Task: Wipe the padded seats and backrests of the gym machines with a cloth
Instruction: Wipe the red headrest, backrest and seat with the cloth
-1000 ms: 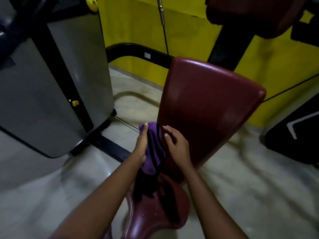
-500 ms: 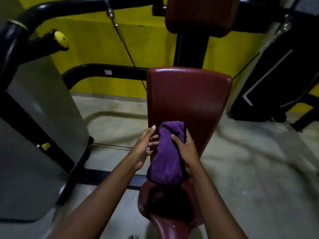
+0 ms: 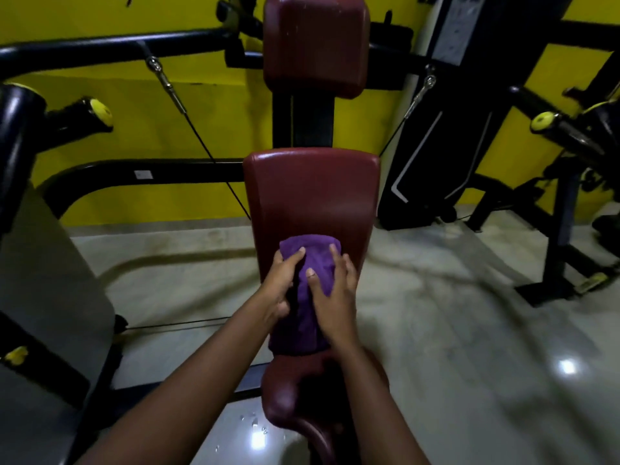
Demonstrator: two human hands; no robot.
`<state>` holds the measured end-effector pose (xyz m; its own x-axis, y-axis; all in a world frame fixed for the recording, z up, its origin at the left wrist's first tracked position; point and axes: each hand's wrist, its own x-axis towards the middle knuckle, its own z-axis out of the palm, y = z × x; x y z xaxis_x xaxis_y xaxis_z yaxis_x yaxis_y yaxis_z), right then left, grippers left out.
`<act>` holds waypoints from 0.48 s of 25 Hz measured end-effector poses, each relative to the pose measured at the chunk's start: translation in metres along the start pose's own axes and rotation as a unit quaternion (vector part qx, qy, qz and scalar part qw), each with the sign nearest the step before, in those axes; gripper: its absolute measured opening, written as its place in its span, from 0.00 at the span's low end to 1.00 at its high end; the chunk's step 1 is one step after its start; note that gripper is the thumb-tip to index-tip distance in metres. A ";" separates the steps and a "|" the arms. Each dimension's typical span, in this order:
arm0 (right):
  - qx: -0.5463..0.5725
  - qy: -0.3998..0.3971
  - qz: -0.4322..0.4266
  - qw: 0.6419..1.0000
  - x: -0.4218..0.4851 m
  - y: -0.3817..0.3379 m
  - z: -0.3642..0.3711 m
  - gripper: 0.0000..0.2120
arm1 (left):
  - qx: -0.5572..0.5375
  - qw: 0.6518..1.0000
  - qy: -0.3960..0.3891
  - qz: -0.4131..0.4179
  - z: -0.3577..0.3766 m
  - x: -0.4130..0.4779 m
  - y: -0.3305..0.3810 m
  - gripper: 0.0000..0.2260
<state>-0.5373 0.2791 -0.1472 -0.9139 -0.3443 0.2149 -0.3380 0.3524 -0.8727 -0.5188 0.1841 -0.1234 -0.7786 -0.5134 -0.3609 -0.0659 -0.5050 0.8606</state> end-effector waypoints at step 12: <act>0.193 0.237 -0.071 0.950 0.120 -0.073 -0.011 0.21 | 0.245 0.949 -0.129 0.149 0.030 0.024 0.158 0.09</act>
<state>-0.6247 0.2215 -0.0524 -0.8946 0.0976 0.4361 -0.4417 -0.0453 -0.8960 -0.5665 0.1128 0.0144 -0.9307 -0.3645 -0.0298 -0.0522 0.0518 0.9973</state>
